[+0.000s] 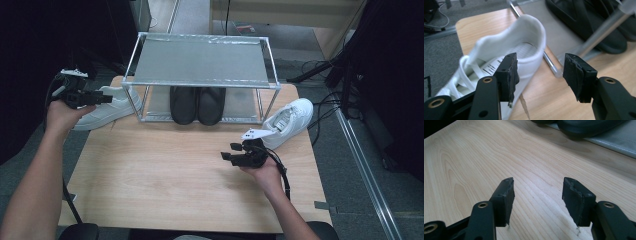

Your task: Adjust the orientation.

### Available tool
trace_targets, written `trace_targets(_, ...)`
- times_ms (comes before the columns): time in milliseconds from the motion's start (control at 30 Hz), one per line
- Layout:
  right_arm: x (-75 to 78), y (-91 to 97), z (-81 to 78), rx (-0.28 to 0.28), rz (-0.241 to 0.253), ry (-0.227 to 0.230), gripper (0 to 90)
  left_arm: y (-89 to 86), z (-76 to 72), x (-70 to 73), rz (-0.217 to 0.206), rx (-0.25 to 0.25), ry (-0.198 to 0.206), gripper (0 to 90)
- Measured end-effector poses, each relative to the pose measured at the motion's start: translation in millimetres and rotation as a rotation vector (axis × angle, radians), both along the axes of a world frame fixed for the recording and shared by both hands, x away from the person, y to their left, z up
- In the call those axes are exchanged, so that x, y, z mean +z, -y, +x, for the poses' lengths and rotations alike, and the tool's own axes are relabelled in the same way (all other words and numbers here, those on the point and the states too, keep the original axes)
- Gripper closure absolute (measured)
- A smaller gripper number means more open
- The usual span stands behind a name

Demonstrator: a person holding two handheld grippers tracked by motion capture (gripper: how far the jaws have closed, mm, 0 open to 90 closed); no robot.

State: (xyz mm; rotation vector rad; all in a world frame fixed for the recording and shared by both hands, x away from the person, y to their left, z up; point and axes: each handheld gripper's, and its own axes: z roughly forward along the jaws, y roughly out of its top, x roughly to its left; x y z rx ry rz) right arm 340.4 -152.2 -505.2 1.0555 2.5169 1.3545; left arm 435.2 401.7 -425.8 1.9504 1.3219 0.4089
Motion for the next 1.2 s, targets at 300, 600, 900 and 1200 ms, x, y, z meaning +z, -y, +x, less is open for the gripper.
trace_targets(300,-1.4,10.0,-7.8,-0.029,-0.006,0.005,44.4,-9.3,21.0,-12.5,0.000,0.014,-0.020,45.9)
trace_targets(600,-3.0,20.6,-12.6,-0.060,-0.009,0.003,44.5,-15.9,28.9,-37.0,-0.011,0.027,-0.037,47.3)
trace_targets(900,-5.4,24.5,-14.8,-0.071,-0.011,-0.001,44.5,-24.8,34.5,-53.6,-0.094,0.058,-0.015,48.3)
trace_targets(1200,-6.5,22.9,-14.4,-0.067,-0.015,-0.003,44.4,-23.8,29.6,-51.6,-0.075,0.011,-0.014,61.3)
